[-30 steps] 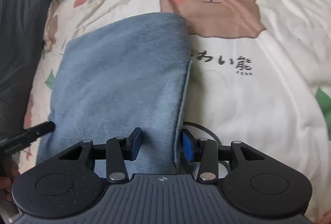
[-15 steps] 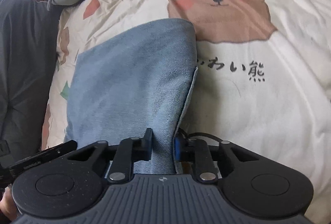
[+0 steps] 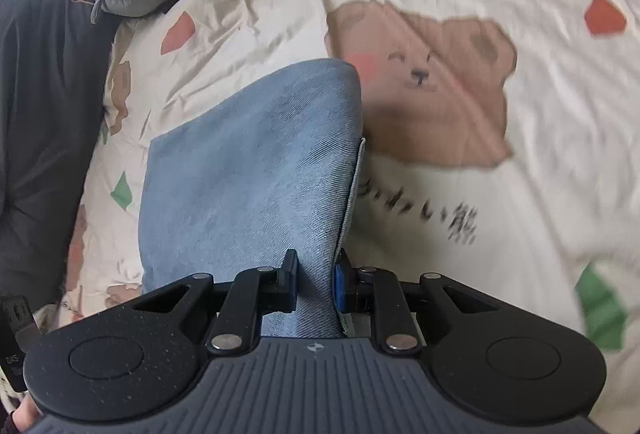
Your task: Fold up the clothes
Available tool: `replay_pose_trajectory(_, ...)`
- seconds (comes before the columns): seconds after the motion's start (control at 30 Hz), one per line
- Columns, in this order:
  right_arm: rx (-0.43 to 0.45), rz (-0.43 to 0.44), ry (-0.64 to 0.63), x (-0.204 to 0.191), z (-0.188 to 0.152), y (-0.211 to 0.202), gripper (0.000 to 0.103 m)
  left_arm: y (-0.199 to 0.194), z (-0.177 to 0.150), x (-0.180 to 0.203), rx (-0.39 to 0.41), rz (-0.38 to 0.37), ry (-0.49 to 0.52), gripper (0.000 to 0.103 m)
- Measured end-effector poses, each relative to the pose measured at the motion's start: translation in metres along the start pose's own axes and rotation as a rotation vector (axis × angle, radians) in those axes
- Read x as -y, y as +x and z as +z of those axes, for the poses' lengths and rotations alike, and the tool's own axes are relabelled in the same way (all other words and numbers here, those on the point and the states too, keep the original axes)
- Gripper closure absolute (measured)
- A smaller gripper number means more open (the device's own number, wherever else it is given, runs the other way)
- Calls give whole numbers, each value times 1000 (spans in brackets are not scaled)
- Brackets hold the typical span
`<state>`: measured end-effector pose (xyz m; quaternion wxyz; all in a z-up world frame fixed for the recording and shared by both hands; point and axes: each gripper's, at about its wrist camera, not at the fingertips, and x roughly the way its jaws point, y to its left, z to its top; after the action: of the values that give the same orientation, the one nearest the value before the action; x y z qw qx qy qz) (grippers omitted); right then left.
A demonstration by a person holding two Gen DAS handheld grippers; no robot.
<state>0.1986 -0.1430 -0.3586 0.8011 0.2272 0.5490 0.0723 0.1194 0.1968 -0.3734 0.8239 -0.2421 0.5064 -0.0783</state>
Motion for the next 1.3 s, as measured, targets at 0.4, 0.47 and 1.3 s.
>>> replay_pose_trajectory(0.4, 32, -88, -34, 32, 29, -20, 86, 28, -3, 28, 19, -78, -5, 62)
replay_pose_trajectory(0.47, 42, -100, -27, 40, 31, -23, 86, 33, -1, 32, 18, -89, 7, 62)
replay_pose_trajectory(1.3, 32, -251, 144, 82, -48, -46, 55, 12, -38, 50, -88, -121, 123, 60)
